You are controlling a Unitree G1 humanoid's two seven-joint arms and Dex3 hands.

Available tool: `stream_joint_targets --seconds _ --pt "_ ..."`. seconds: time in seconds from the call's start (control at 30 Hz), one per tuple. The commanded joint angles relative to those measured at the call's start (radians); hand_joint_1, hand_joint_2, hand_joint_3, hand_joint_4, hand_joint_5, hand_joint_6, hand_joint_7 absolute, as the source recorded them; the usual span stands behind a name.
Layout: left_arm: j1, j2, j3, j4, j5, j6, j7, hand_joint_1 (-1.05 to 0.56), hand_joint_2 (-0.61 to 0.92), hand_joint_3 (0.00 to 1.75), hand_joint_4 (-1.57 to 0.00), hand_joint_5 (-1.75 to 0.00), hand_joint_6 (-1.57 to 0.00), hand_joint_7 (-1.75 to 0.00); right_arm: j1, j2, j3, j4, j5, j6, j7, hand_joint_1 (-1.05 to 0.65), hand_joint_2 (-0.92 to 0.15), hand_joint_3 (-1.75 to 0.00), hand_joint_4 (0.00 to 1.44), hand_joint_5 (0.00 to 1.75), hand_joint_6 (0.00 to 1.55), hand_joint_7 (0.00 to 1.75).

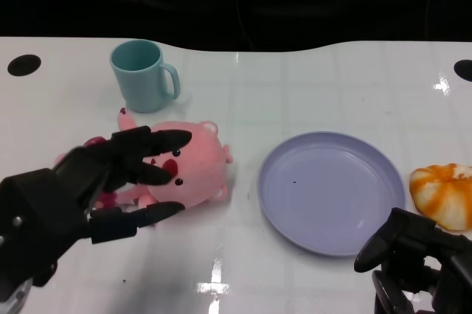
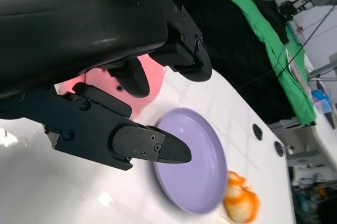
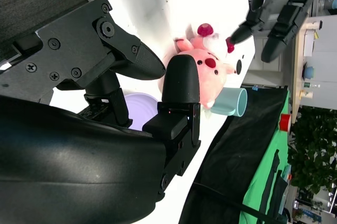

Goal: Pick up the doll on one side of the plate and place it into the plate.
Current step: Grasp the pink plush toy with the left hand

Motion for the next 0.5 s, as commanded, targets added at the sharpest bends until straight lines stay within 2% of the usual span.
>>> stream_joint_targets --seconds 0.03,0.27,0.5 --pt "-0.049 0.056 -0.017 0.031 0.097 -0.038 -0.004 -0.59 0.92 0.11 -0.15 -0.78 -0.38 -0.1 0.004 -0.007 -0.003 -0.003 0.0 0.006 -0.006 -0.18 -0.55 -1.19 0.66 1.75 0.49 1.5" --pt "-0.116 0.129 -0.056 0.07 0.291 -0.088 -0.003 -0.63 0.92 0.08 -0.06 -0.72 -0.33 -0.05 0.005 -0.009 -0.001 -0.001 -0.005 0.0 -0.006 -0.19 -0.55 -1.17 0.66 1.75 0.49 1.5" --pt "-0.183 0.176 -0.112 0.111 0.508 -0.075 -0.012 -0.68 0.92 0.03 0.0 -0.54 -0.28 -0.01 0.01 -0.006 0.005 -0.014 -0.007 0.01 -0.015 -0.2 -0.55 -1.16 0.65 1.75 0.49 1.49"
